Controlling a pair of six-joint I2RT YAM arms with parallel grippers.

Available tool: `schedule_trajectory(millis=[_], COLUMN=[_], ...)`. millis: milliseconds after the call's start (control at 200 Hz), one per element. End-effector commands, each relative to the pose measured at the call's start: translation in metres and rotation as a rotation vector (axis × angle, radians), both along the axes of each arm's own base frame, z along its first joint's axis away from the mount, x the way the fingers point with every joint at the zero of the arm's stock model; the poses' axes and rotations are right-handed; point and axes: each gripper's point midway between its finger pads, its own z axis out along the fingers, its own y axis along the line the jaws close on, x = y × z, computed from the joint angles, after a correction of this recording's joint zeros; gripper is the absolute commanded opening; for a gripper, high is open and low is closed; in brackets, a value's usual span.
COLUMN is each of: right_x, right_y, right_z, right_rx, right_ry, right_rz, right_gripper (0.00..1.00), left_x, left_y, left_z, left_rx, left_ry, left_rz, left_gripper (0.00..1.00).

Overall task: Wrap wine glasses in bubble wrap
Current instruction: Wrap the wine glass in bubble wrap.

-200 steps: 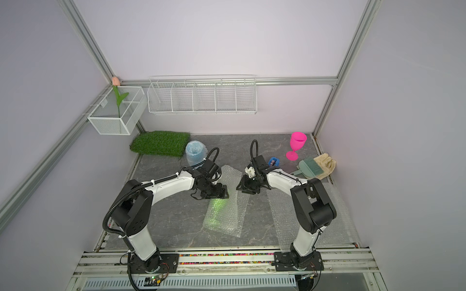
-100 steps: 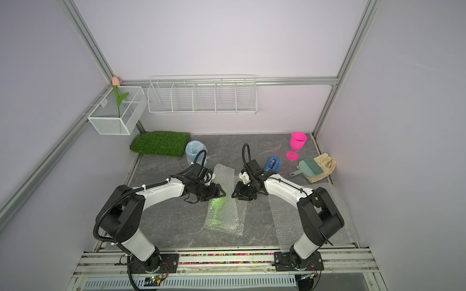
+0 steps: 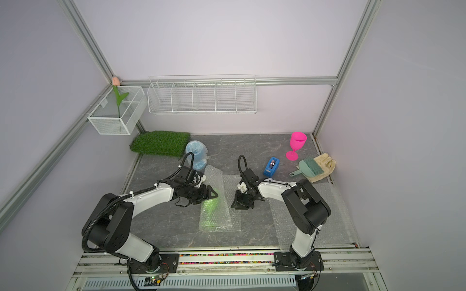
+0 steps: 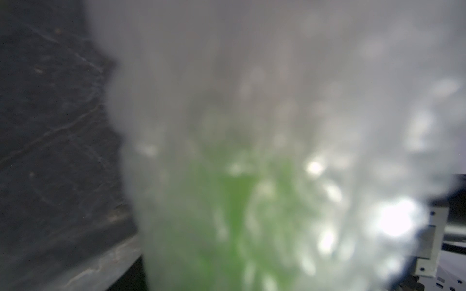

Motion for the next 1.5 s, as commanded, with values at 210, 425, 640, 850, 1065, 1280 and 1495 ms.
schedule_trajectory(millis=[210, 425, 640, 850, 1065, 1280, 1495], right_x=[0.024, 0.025, 0.025, 0.001, -0.036, -0.063, -0.085], right_y=[-0.058, -0.064, -0.055, -0.009, 0.044, 0.079, 0.098], right_z=[-0.015, -0.012, 0.025, 0.056, 0.045, 0.015, 0.015], right_rx=[-0.279, -0.271, -0.227, -0.071, 0.037, 0.043, 0.114], right_ry=[-0.06, -0.052, -0.101, -0.091, -0.003, 0.068, 0.113], right_rz=[0.043, 0.061, 0.048, 0.084, 0.136, 0.189, 0.234], right_gripper=[0.26, 0.25, 0.28, 0.29, 0.28, 0.24, 0.22], left_x=[-0.008, -0.005, -0.006, -0.009, -0.013, -0.015, -0.016], left_y=[0.005, 0.006, 0.002, -0.003, -0.011, -0.011, -0.007], left_z=[0.014, -0.003, -0.01, -0.008, 0.0, 0.006, 0.004], left_rx=[0.007, 0.003, -0.038, -0.076, -0.16, -0.201, -0.175], left_ry=[-0.013, -0.015, -0.021, -0.025, -0.023, -0.027, -0.028], left_rz=[-0.026, 0.02, 0.023, -0.014, -0.049, -0.064, -0.062], left_gripper=[0.63, 0.6, 0.57, 0.54, 0.53, 0.5, 0.49])
